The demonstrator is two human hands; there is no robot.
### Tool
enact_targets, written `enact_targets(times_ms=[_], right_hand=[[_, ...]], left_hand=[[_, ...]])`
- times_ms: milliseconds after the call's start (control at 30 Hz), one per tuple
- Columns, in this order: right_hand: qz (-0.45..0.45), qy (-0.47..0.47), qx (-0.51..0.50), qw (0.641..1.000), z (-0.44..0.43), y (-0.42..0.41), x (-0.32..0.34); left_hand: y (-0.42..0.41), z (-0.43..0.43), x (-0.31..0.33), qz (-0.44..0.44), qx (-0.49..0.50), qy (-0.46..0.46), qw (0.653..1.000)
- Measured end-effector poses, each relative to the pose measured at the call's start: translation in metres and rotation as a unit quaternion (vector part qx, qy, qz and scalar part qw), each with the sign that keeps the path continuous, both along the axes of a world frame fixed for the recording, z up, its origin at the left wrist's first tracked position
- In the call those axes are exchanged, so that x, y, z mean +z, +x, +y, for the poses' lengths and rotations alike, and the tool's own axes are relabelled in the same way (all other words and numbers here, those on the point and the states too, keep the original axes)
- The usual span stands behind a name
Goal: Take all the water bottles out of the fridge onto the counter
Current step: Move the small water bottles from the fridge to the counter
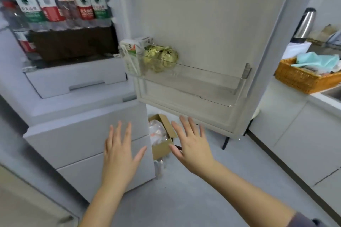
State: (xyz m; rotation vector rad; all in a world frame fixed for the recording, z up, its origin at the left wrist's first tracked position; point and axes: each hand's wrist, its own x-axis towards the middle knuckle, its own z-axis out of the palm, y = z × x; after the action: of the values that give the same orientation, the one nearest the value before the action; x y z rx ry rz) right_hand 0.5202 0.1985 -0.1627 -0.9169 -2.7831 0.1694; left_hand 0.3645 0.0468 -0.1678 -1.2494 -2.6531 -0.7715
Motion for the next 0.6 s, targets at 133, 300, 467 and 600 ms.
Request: enact_targets(times_ms=[133,300,467,600], right_hand=[[0.003,-0.009,0.074,0.997,0.019,-0.069,-0.002],[0.018,-0.006,0.136,0.991,0.043,-0.169,0.015],[0.054,-0.014,0.177,0.983,0.045,-0.249,0.033],[0.050,-0.031,0.186,0.981,0.040,-0.297,0.035]], left_hand=[[-0.053,0.000,0.004,0.016,0.047,-0.011,0.999],[-0.129,0.002,0.024,0.038,0.116,-0.013,0.992],[-0.189,-0.008,0.043,0.057,0.170,-0.002,0.984],[-0.231,-0.014,0.052,0.077,0.181,-0.016,0.980]])
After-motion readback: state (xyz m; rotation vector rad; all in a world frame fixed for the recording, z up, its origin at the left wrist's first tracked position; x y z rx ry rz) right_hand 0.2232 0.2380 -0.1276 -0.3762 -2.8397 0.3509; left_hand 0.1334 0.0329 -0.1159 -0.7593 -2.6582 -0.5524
